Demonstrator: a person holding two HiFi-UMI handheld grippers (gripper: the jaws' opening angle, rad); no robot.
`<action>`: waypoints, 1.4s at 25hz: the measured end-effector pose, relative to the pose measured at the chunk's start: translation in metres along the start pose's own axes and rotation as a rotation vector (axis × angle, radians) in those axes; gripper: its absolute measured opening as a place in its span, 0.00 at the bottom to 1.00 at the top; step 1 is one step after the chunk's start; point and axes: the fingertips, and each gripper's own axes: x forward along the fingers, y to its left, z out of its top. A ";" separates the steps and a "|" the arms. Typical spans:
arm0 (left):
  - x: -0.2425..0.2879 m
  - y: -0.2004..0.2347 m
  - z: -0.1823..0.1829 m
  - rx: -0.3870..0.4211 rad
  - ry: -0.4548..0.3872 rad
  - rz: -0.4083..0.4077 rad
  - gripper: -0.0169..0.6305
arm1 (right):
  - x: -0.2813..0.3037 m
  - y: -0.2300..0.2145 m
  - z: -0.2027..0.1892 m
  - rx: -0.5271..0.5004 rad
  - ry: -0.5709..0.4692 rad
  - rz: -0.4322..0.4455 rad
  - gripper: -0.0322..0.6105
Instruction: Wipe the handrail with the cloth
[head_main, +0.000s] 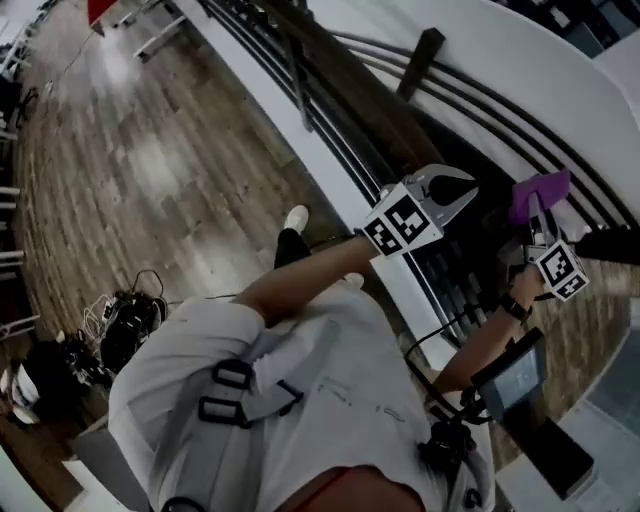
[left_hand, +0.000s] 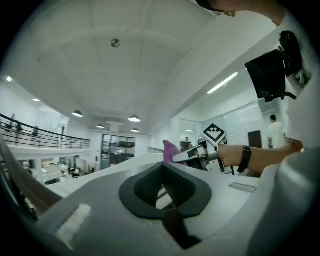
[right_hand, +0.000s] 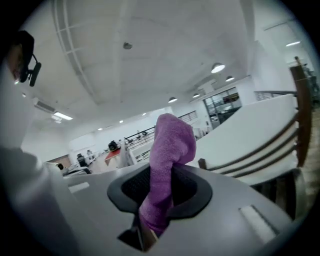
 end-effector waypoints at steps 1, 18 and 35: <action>-0.027 0.027 -0.001 -0.005 -0.006 0.065 0.02 | 0.031 0.036 -0.003 -0.046 0.016 0.058 0.20; -0.341 0.305 -0.076 -0.166 0.084 0.755 0.02 | 0.313 0.413 -0.161 -0.471 0.263 0.445 0.20; -0.389 0.418 -0.153 -0.283 0.190 0.751 0.02 | 0.542 0.363 -0.303 -0.968 0.491 0.013 0.21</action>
